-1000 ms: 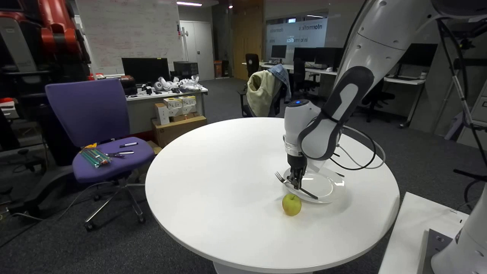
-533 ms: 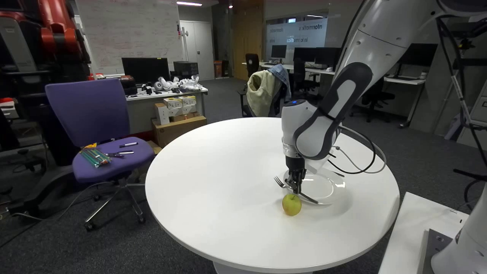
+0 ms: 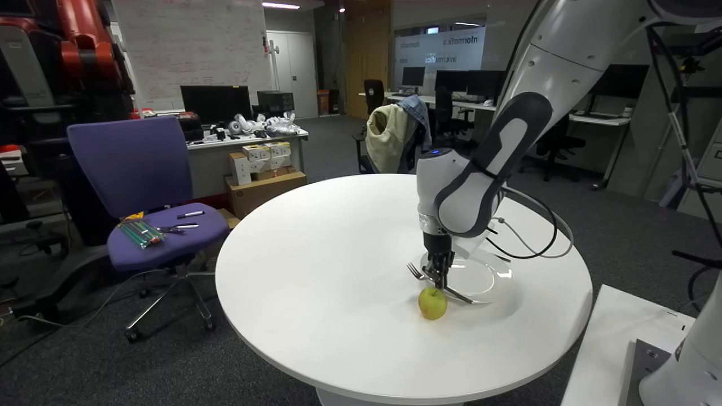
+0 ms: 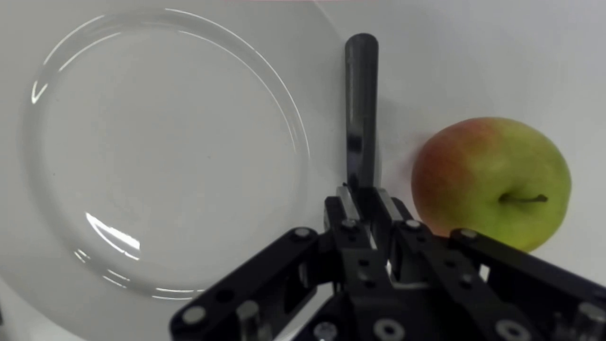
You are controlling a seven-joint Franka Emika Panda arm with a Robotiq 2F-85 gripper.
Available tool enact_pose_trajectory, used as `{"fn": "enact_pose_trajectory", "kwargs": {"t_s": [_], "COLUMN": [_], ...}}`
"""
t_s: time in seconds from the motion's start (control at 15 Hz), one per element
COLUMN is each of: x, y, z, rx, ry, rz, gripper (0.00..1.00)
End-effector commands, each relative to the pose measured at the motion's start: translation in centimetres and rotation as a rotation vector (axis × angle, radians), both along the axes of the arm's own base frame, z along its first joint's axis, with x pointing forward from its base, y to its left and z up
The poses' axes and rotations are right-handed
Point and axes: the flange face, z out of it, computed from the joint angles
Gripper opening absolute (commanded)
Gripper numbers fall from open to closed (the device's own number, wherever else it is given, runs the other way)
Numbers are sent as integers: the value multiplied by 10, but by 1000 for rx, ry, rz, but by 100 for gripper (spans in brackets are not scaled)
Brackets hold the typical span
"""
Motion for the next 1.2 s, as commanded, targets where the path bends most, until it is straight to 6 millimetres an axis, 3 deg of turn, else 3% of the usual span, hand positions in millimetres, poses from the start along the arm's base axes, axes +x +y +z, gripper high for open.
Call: {"fn": "enact_pose_trajectory", "kwargs": {"t_s": [0.0, 0.87, 1.13], "x": [-3, -1, -3], "y": [-4, -67, -70], "z": [5, -12, -8], "rx": [-5, 4, -8], "ry": [19, 63, 39], "rz": [-39, -191, -198], "gripper": [3, 3, 3]}}
